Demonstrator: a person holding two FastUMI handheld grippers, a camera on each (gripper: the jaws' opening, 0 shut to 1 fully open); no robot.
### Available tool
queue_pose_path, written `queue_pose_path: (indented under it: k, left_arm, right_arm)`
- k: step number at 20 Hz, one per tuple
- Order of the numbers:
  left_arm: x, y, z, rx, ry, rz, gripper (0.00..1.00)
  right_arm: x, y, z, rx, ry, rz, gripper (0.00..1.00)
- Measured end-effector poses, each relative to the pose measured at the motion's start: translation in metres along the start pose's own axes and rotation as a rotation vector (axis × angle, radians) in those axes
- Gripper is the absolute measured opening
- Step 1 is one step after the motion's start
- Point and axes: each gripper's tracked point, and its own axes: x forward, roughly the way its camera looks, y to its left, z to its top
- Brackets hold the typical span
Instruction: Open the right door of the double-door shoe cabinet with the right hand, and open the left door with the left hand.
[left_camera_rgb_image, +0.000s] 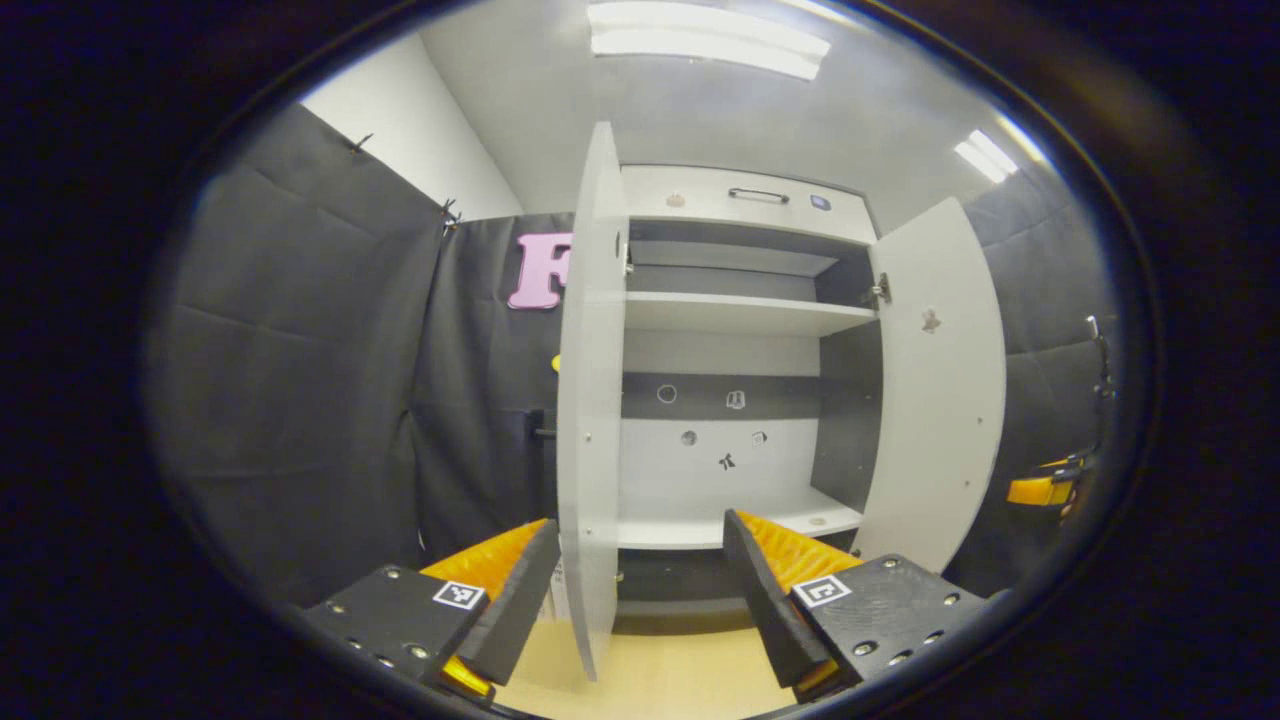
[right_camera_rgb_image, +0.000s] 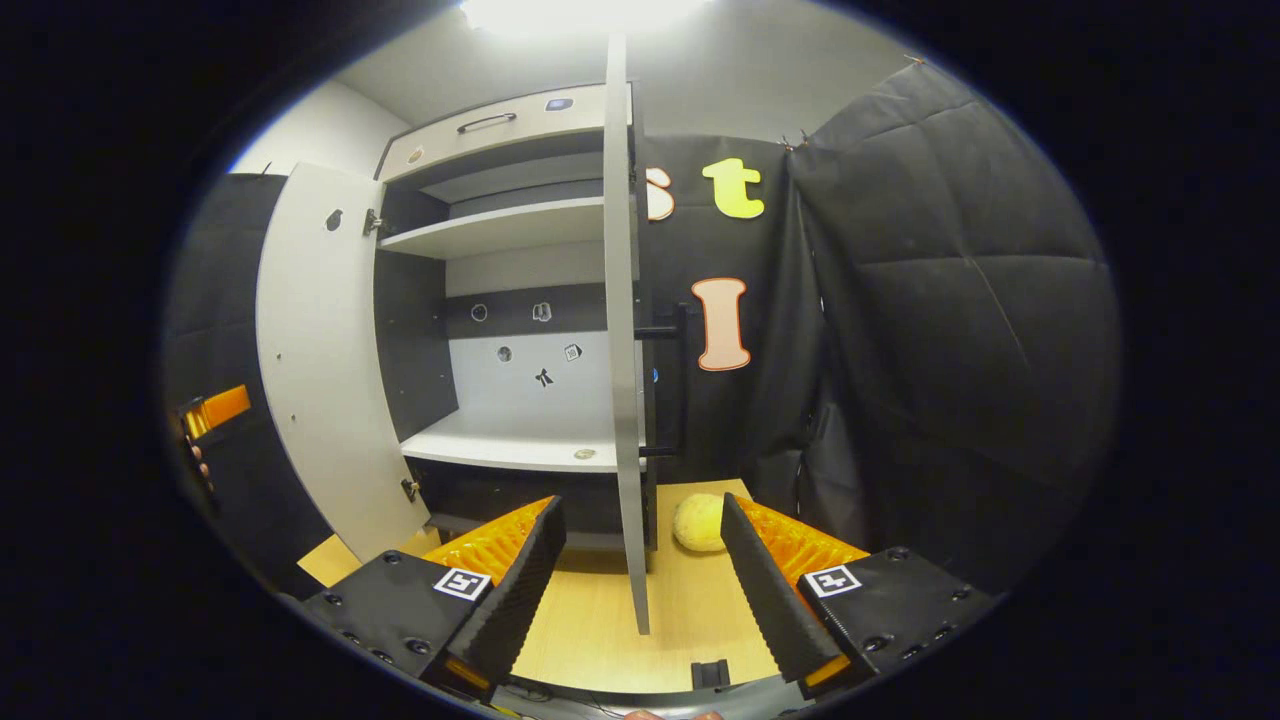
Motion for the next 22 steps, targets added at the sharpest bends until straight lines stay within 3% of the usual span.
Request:
queue_pose_path:
  k: [6,7,8,9,11,17,22]
  left_arm:
    - [-0.02,-0.046,-0.021,-0.03,0.036,0.044,0.95]
    - [-0.027,-0.048,-0.026,-0.036,0.044,0.067,0.95]
    - [-0.031,-0.049,-0.029,-0.04,0.05,0.089,0.95]
    - [-0.036,-0.052,-0.032,-0.042,0.057,0.103,0.95]
    - [-0.05,-0.055,-0.034,-0.02,0.047,0.123,0.95]
    - [-0.063,-0.058,-0.044,-0.017,0.061,0.126,0.95]
    - [-0.072,-0.045,-0.053,-0.083,0.058,0.117,0.95]
  right_arm:
    - [0.011,-0.018,0.003,-0.003,-0.072,0.006,0.98]
    - [0.011,-0.017,0.001,0.014,-0.075,0.014,0.93]
    - [0.01,-0.018,-0.001,0.024,-0.077,0.019,0.98]
    - [0.009,-0.018,-0.003,0.024,-0.077,0.019,0.93]
    - [0.006,-0.02,-0.008,0.014,-0.078,0.02,0.98]
    - [0.004,-0.018,-0.009,0.063,-0.111,0.002,0.98]
    - [0.013,-0.002,-0.006,0.063,-0.127,-0.01,0.98]
